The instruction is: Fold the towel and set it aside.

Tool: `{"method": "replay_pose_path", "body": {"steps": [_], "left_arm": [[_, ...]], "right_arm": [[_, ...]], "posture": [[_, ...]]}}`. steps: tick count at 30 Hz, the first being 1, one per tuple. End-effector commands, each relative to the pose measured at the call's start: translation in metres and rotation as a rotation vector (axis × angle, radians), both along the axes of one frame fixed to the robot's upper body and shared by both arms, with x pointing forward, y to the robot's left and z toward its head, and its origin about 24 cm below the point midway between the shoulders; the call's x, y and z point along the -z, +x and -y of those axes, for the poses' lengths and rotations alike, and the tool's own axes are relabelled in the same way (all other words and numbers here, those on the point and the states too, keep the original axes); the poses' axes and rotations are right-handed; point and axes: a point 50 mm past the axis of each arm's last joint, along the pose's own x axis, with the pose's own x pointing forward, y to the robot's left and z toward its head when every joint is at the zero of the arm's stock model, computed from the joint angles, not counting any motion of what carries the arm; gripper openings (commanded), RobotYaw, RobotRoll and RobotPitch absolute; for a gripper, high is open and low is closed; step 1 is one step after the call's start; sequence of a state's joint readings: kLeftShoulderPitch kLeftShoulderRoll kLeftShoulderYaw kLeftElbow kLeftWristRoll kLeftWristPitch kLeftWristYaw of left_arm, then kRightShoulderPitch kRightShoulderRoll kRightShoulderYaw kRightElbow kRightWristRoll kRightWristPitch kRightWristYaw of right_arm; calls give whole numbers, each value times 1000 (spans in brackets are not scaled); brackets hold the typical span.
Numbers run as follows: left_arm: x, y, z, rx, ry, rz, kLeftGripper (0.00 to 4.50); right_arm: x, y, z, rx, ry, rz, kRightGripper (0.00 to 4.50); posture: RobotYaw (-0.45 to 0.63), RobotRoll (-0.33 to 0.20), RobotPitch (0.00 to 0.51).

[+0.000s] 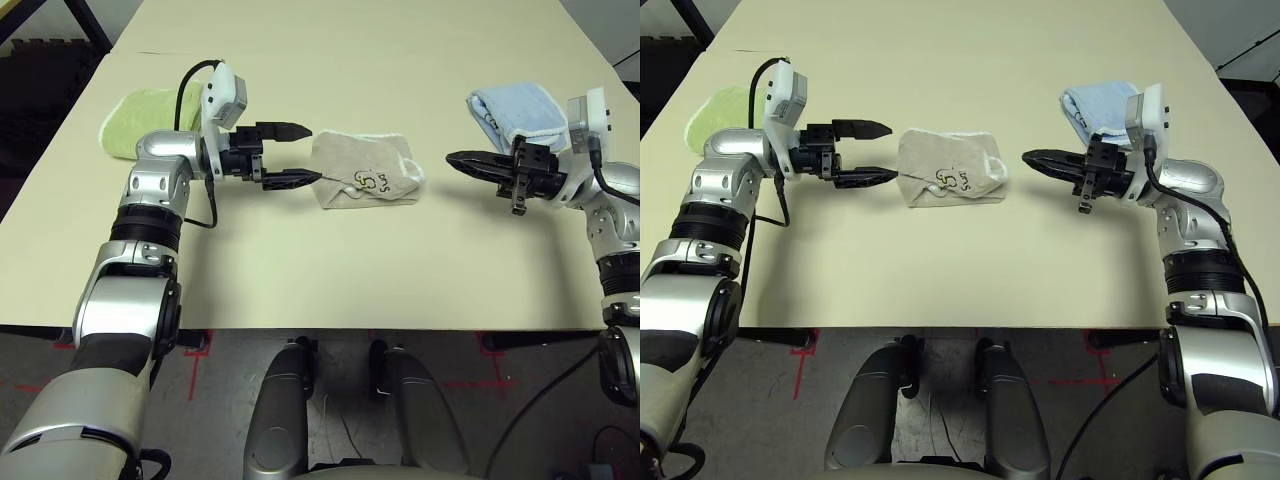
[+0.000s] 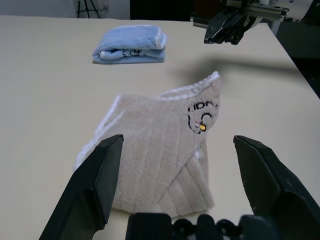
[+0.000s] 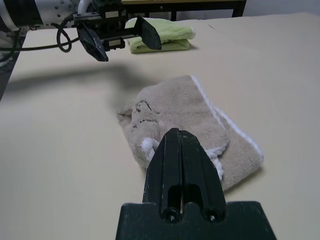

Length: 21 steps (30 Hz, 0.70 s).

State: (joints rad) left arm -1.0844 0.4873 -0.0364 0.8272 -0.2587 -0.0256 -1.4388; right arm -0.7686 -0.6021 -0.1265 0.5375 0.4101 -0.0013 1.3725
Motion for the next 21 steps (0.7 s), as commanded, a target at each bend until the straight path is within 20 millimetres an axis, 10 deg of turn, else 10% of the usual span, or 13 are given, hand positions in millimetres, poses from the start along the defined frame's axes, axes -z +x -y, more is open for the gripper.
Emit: {"method": "replay_pose_path", "body": {"steps": [1, 10, 21], "left_arm": [[0, 2, 6, 13, -12, 17, 3493], [4, 5, 11, 57, 17, 24, 22], [9, 12, 41, 80, -17, 7, 22]], "right_arm": [[-3, 0, -5, -18, 5, 11, 0], [-5, 1, -7, -26, 3, 18, 0], [0, 17, -50, -47, 33, 1, 0]], "posture": [[75, 0, 198], [63, 0, 202], [58, 0, 217]]}}
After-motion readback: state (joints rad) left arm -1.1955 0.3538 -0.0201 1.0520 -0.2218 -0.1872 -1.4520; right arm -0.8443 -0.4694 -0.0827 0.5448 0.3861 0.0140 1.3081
